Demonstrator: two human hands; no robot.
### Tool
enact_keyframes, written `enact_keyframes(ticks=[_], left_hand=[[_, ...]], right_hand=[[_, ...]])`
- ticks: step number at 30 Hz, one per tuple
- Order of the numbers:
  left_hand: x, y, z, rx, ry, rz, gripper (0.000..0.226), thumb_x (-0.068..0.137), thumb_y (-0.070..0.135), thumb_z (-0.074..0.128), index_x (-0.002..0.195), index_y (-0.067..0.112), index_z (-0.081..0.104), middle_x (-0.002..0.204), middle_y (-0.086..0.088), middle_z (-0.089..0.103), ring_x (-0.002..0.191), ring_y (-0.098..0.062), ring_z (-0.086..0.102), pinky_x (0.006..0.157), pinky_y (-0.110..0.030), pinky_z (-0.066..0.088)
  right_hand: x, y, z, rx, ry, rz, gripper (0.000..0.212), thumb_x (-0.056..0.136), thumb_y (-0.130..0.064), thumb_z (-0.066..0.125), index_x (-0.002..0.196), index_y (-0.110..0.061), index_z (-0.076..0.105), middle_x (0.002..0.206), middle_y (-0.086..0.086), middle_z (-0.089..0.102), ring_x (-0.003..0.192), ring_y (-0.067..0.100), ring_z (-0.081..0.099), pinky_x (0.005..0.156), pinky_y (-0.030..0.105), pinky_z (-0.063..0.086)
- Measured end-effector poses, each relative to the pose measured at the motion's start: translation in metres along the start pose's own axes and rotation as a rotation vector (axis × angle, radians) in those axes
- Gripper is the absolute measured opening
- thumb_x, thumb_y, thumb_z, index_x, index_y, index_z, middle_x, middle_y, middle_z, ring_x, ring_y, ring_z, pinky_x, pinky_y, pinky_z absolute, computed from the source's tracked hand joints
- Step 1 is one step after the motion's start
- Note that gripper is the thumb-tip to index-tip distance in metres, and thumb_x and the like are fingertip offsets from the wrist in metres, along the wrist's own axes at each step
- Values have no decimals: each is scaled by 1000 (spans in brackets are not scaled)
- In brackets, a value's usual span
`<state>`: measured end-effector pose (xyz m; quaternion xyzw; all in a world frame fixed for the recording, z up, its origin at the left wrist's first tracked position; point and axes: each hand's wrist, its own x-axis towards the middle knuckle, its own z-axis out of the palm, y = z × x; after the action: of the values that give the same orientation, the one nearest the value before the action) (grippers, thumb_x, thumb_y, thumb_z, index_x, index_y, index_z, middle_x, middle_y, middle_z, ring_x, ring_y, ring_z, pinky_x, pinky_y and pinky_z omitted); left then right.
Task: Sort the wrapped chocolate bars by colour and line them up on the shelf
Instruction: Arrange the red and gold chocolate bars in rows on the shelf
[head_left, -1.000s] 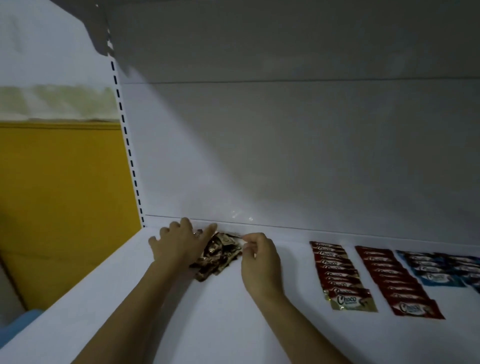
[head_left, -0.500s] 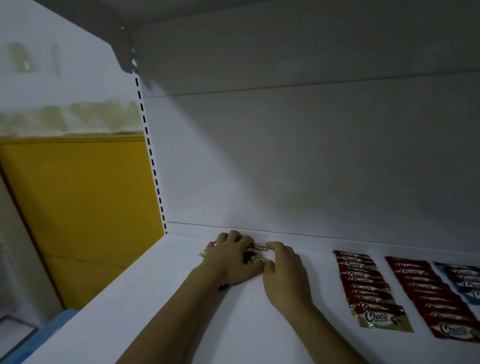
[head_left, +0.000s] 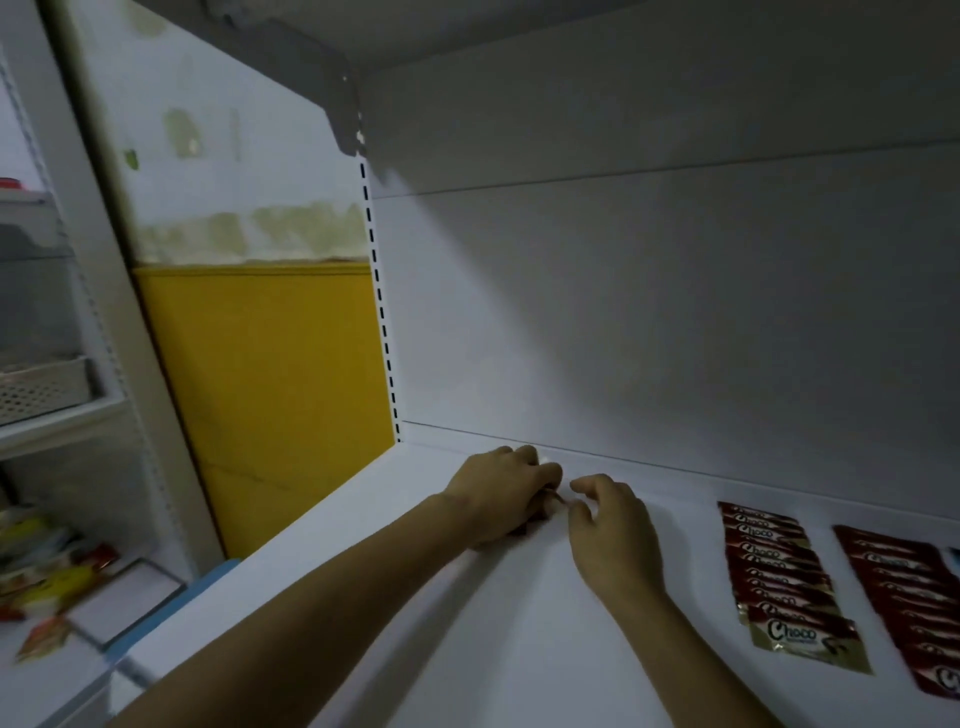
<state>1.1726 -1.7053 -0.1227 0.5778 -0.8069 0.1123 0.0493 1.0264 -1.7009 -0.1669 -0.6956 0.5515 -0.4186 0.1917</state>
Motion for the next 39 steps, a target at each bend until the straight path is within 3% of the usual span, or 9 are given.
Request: enact_keyframes(ticks=[5, 10, 16, 18, 20, 24, 28, 34, 39], left_hand=[[-6, -20, -20, -147, 143, -121, 20, 100, 26, 45, 114, 24, 58, 105, -1, 63, 91, -23, 60, 75, -37, 53], [-21, -34, -38, -502, 343, -314, 14, 99, 23, 50, 105, 17, 61, 81, -2, 67, 62, -15, 60, 55, -25, 45], [-40, -18, -45, -1178, 489, -453, 22, 99, 21, 51, 95, 0, 56, 90, -27, 64, 85, -41, 67, 78, -53, 56], [-41, 0, -38, -1261, 477, -446, 21, 99, 19, 51, 94, 0, 58, 91, -27, 64, 86, -38, 66, 82, -51, 53], [-38, 21, -32, -1391, 457, -426, 21, 98, 18, 52, 94, 0, 60, 90, -24, 66, 83, -31, 64, 80, -45, 53], [-29, 59, -25, -1759, 341, -369, 16, 95, 20, 56, 93, 5, 62, 77, -10, 70, 67, -18, 68, 55, -27, 54], [-17, 102, -19, -1745, 216, -192, 13, 94, 18, 57, 94, 9, 67, 77, -2, 73, 68, -11, 70, 56, -20, 51], [-14, 133, -12, -1726, 74, -47, 24, 83, 33, 63, 95, 13, 66, 89, -6, 75, 82, -20, 72, 64, -23, 54], [-24, 129, -7, -1676, 95, -16, 7, 89, 16, 61, 93, 19, 66, 87, 1, 76, 82, -14, 73, 63, -15, 52]], right_hand=[[1, 2, 0, 24, 9, -14, 19, 95, -26, 51, 111, -21, 60, 114, -2, 61, 104, 19, 57, 89, 39, 50], [-1, 2, 0, 56, 2, -22, 13, 95, -29, 50, 95, -24, 62, 103, -3, 65, 98, 20, 59, 83, 36, 51], [-11, -30, -15, 469, -61, 14, 44, 77, -67, 42, 84, -29, 62, 81, -10, 67, 79, 6, 63, 69, 25, 49], [-13, -44, -20, 592, -115, 27, 33, 76, -59, 59, 91, -29, 63, 82, -6, 70, 77, 9, 67, 70, 28, 54], [-11, -51, -32, 516, -89, -8, 14, 81, -32, 72, 88, -25, 62, 80, -2, 71, 74, 16, 69, 70, 34, 57], [-10, -33, -88, 269, -107, -35, 15, 88, -12, 62, 81, -25, 66, 67, -2, 71, 55, 17, 68, 63, 30, 54], [-31, 0, -142, 221, -91, 22, 9, 91, -14, 59, 87, -21, 64, 69, 0, 72, 54, 20, 68, 59, 30, 53], [-57, 26, -173, 292, -34, 91, 12, 91, -15, 61, 80, -12, 63, 67, 6, 71, 55, 23, 68, 60, 38, 55], [-60, 30, -174, 410, -90, 114, 15, 90, -19, 61, 79, -13, 69, 68, 8, 71, 52, 21, 66, 55, 30, 52]])
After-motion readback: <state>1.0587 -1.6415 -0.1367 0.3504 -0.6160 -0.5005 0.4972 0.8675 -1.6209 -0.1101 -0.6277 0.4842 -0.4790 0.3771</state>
